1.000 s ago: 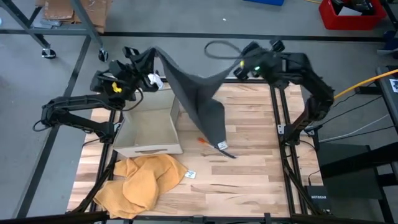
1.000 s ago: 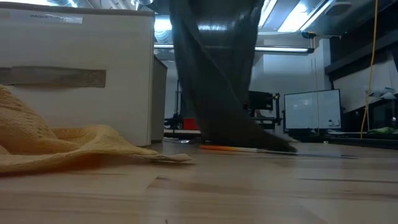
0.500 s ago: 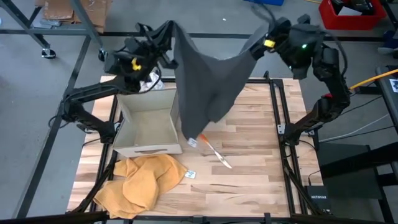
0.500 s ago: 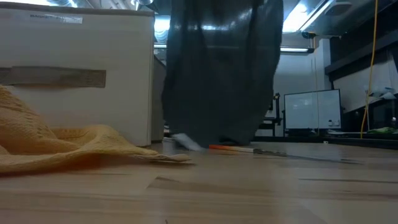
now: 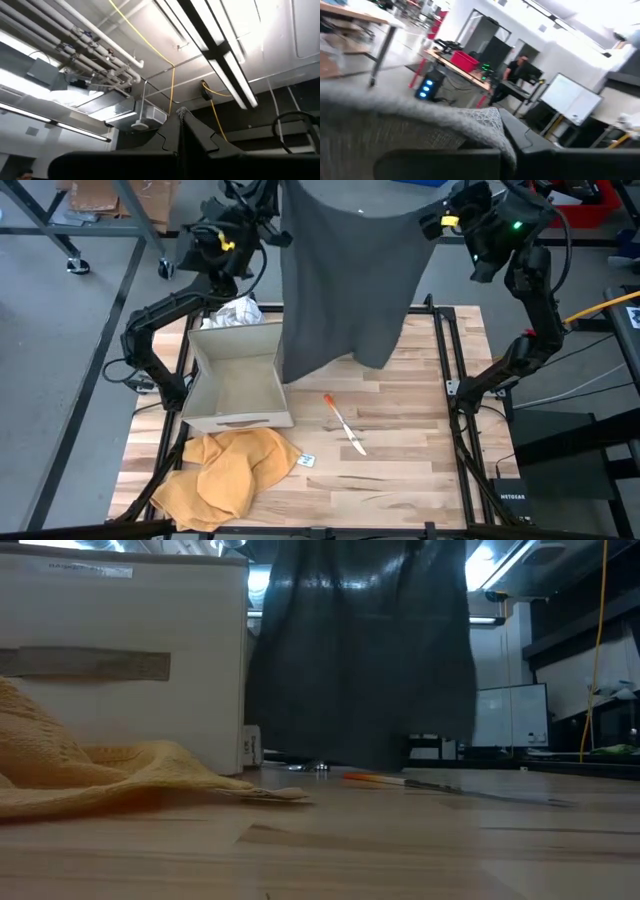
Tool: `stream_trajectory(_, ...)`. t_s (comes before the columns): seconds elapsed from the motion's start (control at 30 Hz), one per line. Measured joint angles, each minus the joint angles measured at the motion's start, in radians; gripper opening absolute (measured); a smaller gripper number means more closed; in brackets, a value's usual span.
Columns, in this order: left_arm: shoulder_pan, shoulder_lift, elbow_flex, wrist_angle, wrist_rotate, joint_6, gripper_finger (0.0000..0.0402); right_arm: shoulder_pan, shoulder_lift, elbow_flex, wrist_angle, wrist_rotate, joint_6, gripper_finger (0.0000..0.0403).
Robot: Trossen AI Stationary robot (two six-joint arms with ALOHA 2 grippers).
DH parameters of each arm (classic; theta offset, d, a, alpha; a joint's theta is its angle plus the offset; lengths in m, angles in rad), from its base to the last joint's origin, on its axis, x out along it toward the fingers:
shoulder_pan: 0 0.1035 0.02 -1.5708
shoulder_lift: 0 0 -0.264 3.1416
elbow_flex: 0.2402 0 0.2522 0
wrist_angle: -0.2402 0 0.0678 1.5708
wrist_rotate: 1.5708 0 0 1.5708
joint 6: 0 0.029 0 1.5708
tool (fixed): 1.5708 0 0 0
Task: Fold towel
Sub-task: Fold the gray kitchen towel
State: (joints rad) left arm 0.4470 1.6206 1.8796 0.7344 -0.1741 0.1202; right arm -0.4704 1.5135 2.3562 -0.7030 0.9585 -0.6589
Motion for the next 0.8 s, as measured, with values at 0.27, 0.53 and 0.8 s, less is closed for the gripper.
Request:
stream_trajectory(0.27,0.069,0.041,0.024,-0.019,0.007,-0.097,0.0,-0.105,0.0,0.0,0.003,-0.05,-0.054,0.0)
stream_trajectory(0.53,0.113,0.04,0.025,-0.014,0.094,-0.277,0.0,-0.159,-0.003,0.0,-0.033,-0.034,-0.056,0.0)
stream_trajectory(0.8,0.078,0.038,0.025,-0.01,0.201,-0.343,0.0,-0.157,-0.048,0.0,-0.166,-0.019,-0.015,0.0)
